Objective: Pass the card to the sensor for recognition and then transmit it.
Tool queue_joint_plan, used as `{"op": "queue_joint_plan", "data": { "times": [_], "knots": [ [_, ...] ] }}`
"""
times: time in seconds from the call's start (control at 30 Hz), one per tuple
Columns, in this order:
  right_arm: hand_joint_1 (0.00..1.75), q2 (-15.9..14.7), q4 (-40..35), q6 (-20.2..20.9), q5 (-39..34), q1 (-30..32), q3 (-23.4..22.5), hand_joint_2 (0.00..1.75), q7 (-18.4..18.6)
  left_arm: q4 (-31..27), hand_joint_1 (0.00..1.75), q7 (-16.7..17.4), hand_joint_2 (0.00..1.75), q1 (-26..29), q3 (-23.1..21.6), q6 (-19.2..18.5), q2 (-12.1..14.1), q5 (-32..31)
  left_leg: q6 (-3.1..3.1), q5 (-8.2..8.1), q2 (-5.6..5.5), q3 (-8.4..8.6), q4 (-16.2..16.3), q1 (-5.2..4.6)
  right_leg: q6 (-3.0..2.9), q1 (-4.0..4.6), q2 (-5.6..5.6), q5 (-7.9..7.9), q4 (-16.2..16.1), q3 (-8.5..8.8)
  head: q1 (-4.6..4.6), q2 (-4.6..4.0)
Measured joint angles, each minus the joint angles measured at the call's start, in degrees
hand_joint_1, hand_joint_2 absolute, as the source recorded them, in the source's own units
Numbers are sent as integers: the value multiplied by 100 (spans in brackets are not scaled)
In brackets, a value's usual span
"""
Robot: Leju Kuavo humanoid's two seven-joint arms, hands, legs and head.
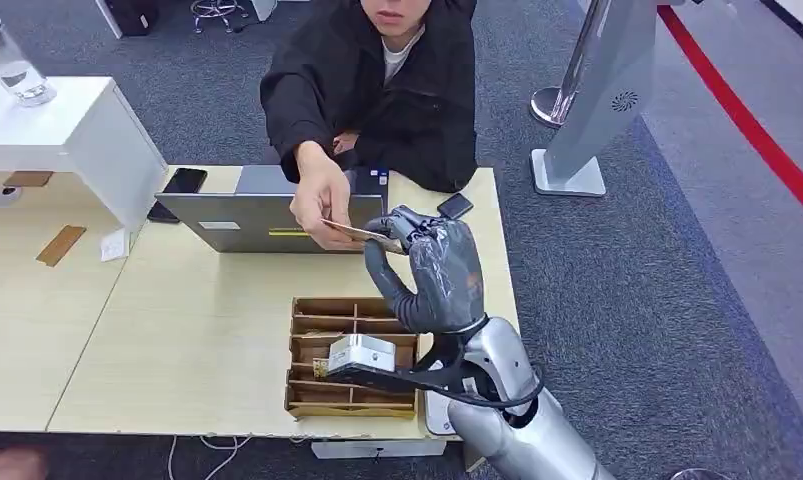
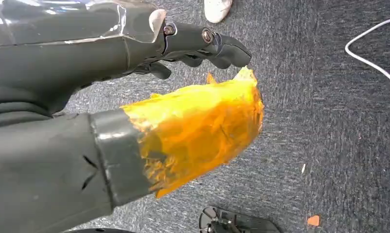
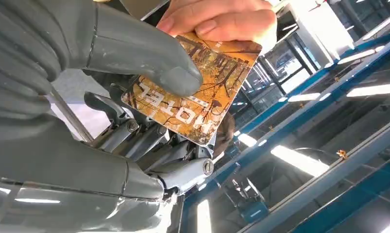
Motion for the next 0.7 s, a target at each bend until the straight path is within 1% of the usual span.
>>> {"op": "queue_joint_plan", "data": {
  "times": [0.43,0.47,0.5,0.6,0.7],
  "knots": [
    [175,0,0,-2,0,0,0,175,0,0,0,0,0,0,0,0,0,0,0,0,0,0,0,0,0,0,0,0,0,0,0,0],
    [0,0,0,-2,0,0,0,0,0,0,0,0,0,0,0,0,0,0,0,0,0,0,0,0,0,0,0,0,0,0,0,0],
    [0,0,0,0,2,0,0,0,2,0,0,0,0,-1,0,0,0,0,0,0,0,0,0,0,0,0,0,0,0,0,0,0],
    [0,0,20,400,355,27,13,0,344,0,0,66,0,9,-59,-121,13,-171,0,0,1,1,0,1,0,1,1,0,0,0,-2,0],
    [0,0,28,407,547,146,44,0,424,0,0,52,0,66,-114,-241,44,-225,-1,0,4,1,0,1,-1,1,3,0,0,-2,0,0]
  ]
}}
